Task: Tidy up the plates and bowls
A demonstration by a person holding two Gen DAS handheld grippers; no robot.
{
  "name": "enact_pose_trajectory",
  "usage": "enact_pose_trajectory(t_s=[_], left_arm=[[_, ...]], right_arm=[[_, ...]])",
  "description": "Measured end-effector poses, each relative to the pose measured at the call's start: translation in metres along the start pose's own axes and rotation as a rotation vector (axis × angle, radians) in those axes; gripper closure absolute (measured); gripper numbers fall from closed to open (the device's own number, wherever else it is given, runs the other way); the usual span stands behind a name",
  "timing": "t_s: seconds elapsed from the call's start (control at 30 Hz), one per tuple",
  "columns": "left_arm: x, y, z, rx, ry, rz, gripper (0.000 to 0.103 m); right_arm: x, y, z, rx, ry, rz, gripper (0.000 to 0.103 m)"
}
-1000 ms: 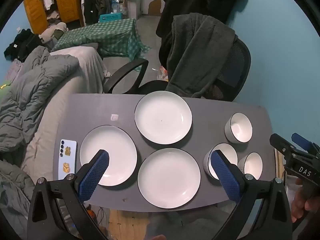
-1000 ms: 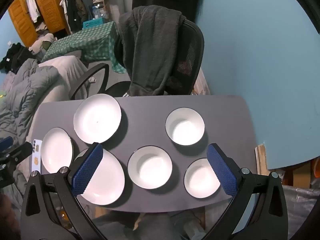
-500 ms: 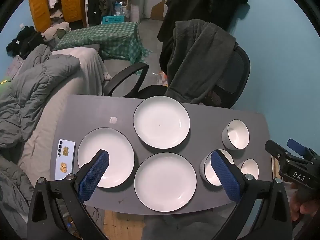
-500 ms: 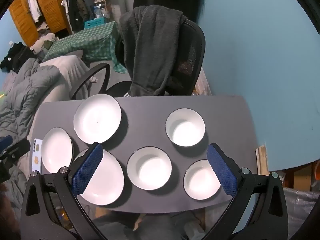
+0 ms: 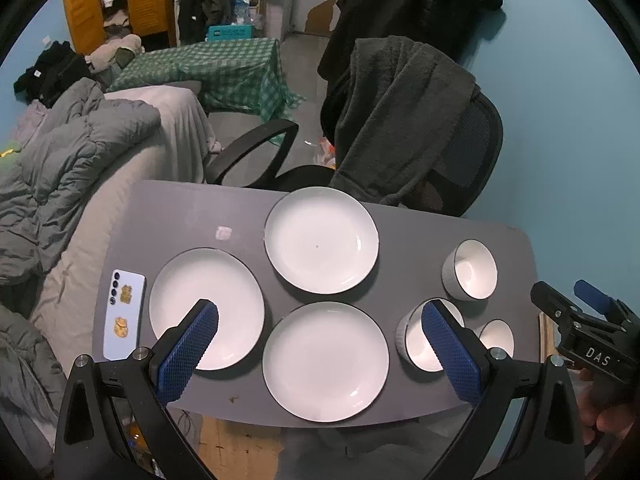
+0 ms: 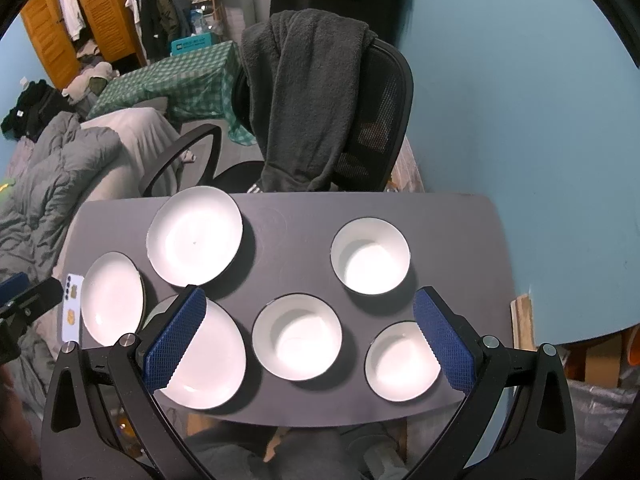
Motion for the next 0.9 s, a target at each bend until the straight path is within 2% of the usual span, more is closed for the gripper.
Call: enact_pose_trajectory(t_s=[0.9], left_arm=[[-0.0030,0.0035,-0.0068,-0.001,-0.016,-0.021,0.000]], right_arm=[[0.0015,-0.0015,-0.0008,-0.001,0.002,0.018,0.001]])
Point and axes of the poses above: each gripper's, at about its wrist camera, not at the fingertips, and y roughly against the way its jaws point, x to its left, z to its top, the point moved 6 cm from there along -y, roughly the way its jaws point, and after that the axes turned 14 degrees about z, right-handed, at the moved point
